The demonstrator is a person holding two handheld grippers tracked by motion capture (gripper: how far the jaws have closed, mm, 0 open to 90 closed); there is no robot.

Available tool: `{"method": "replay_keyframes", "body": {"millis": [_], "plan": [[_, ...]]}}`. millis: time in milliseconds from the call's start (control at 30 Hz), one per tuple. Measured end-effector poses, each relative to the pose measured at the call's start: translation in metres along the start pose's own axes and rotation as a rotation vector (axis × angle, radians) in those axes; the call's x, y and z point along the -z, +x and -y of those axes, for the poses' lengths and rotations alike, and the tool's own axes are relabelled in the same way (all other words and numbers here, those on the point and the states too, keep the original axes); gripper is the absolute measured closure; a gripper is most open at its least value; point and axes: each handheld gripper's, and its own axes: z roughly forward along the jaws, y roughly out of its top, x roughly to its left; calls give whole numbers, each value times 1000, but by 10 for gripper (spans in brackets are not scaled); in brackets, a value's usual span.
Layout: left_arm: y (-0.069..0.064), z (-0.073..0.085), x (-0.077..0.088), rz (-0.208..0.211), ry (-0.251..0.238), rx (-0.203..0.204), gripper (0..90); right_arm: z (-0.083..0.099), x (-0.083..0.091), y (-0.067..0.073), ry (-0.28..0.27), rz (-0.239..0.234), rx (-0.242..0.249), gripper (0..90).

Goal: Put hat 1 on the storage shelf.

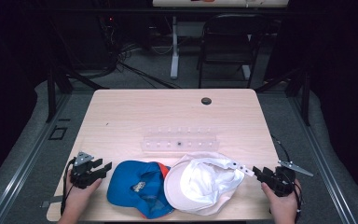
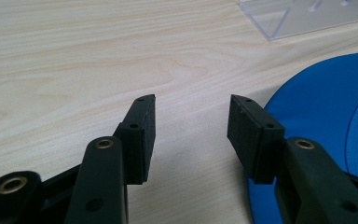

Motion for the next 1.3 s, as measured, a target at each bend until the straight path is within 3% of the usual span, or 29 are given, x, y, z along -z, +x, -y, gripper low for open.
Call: {"method": "replay_keyframes", "body": {"millis": [367, 633, 700, 900, 1067, 1133, 1300], "plan": [[-2, -4, 1, 6, -15, -12, 519, -5, 11, 4, -14, -14, 14, 442], [-2, -7, 1, 14, -35, 3, 520, -21, 19, 13, 53, -56, 44, 442], [-2, -7, 0, 15, -33, 4, 520, -27, 23, 17, 60, -64, 75, 450], [-2, -7, 0, 19, -33, 3, 520, -39, 31, 22, 25, -127, 50, 447], [-1, -6, 2, 18, -34, 6, 518, -53, 40, 33, -8, -148, 78, 439], [-1, -5, 2, 16, -32, 7, 518, -62, 42, 41, -29, -177, 93, 438], [0, -3, 4, 12, -35, 13, 518, -72, 42, 52, -25, -188, 114, 486]]}}
